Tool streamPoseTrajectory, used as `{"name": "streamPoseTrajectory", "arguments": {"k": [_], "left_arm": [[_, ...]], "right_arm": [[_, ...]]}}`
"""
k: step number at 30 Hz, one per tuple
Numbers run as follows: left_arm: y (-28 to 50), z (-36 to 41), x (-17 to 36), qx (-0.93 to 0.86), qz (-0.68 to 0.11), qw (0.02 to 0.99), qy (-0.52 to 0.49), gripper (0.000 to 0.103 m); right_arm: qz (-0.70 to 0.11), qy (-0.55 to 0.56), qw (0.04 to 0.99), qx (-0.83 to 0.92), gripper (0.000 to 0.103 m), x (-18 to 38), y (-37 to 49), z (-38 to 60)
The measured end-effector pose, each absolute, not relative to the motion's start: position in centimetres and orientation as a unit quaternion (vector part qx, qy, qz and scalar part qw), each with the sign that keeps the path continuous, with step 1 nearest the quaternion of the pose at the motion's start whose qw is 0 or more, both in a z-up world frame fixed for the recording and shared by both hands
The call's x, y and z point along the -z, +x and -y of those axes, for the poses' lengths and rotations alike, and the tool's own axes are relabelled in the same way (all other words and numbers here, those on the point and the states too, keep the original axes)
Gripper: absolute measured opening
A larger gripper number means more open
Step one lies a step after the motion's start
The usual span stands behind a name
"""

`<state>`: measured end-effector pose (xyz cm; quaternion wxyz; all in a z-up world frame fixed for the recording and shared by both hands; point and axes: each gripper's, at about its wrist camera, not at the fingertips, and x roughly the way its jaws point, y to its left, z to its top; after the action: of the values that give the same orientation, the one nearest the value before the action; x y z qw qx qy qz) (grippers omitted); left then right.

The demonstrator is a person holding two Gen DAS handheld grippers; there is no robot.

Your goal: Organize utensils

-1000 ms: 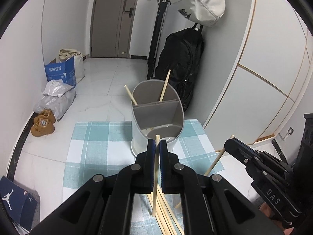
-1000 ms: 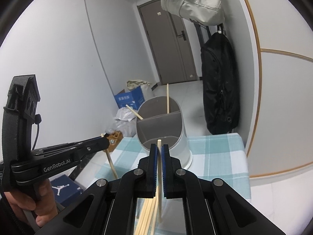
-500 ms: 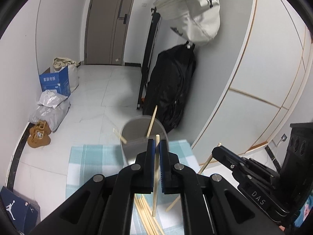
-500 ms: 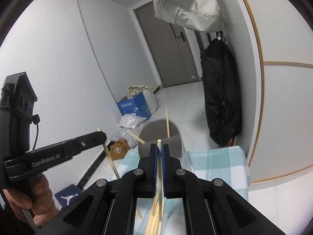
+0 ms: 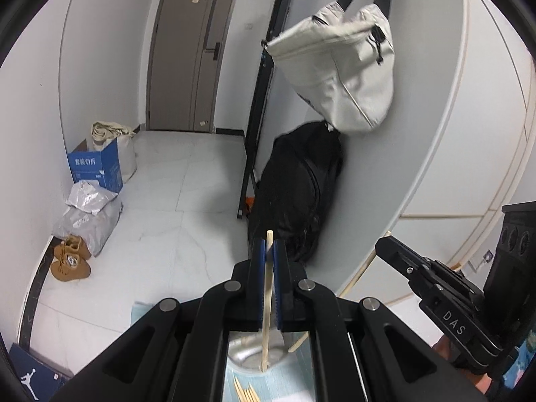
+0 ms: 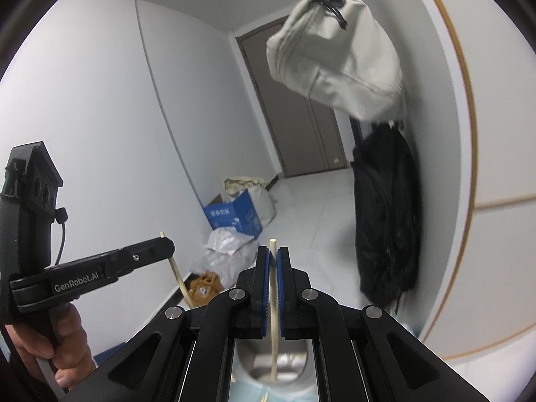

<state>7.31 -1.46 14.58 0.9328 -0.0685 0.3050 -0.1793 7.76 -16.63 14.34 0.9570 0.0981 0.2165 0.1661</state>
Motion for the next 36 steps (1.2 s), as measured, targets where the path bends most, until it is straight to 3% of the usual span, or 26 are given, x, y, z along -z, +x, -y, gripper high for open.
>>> {"name": "streamPoseTrajectory", "arguments": {"k": [12, 36], "left_arm": [[10.4, 0.5, -13.4, 0.156, -0.242, 0.952, -0.109, 0.001], [12.6, 1.3, -8.0, 0.192, -0.322, 0.923, -0.088, 0.001]], "right_arm": [[-0.195, 0.075, 0.966, -0.15, 0.003, -14.6, 13.2, 15.3], [-0.267, 0.063, 0.946, -0.174, 0.004, -8.2, 15.2, 14.0]]}}
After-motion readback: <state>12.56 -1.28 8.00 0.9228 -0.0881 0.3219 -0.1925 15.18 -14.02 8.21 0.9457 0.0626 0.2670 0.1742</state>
